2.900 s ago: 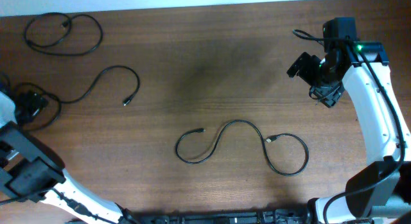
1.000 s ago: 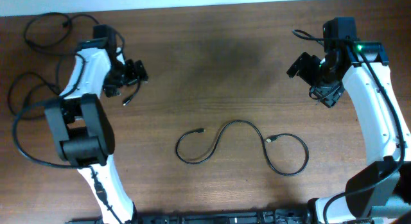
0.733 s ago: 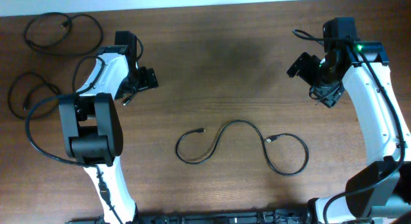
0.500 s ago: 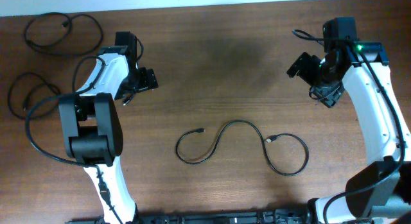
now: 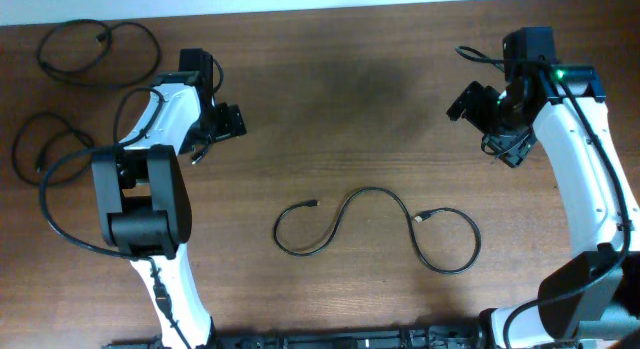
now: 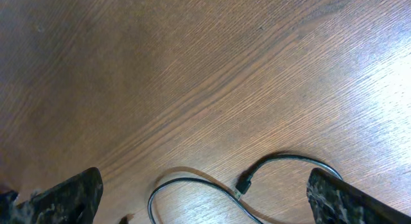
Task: Untangle cables
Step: 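Move the left gripper right toward the center cable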
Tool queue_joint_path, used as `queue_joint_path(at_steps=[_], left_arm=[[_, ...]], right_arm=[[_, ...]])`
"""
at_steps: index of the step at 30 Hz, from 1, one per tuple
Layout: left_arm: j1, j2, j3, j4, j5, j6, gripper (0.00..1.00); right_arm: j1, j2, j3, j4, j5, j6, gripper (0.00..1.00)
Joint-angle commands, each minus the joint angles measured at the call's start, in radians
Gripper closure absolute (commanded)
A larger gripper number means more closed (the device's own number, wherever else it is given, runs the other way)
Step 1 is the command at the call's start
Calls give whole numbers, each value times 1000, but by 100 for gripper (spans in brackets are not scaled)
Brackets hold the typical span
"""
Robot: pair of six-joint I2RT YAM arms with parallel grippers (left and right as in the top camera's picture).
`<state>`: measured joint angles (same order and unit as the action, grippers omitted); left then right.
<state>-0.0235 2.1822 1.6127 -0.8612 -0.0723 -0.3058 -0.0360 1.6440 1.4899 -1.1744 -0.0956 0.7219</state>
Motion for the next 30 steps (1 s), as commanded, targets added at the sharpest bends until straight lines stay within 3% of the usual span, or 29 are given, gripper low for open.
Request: queue_joint_path(at_steps=[1,8,9,10,13,15,17,18,24,28,30], left_arm=[[-1,-29,-9,31,-13,12,1],[-1,19,-9,101,-12,12,11],[-1,22,-9,113,-15,12,16],[-1,26,-9,116,-15,12,33],[-1,50,-9,116,-15,12,36],[0,78,-9,117,-15,12,51],[0,96,-9,115,-44,12,92],[0,95,-8,114,-87,12,100],[0,95,10,136,-523,12,100],[27,95,36,150,-518,12,100],[59,95,65,142,-417,50,100]], right_arm=[[-4,-5,12,0,10,-8,2],[-4,-5,12,0,10,-9,2],[-4,-5,12,0,10,-8,2],[-4,-5,12,0,10,-8,2],[-4,-5,12,0,10,-8,2],[-4,-5,12,0,10,-8,2],[-4,-5,12,0,10,-8,2],[-4,-5,12,0,10,-9,2],[-4,-5,12,0,10,-9,2],[-4,-5,12,0,10,-8,2],[-4,-5,12,0,10,-8,2]])
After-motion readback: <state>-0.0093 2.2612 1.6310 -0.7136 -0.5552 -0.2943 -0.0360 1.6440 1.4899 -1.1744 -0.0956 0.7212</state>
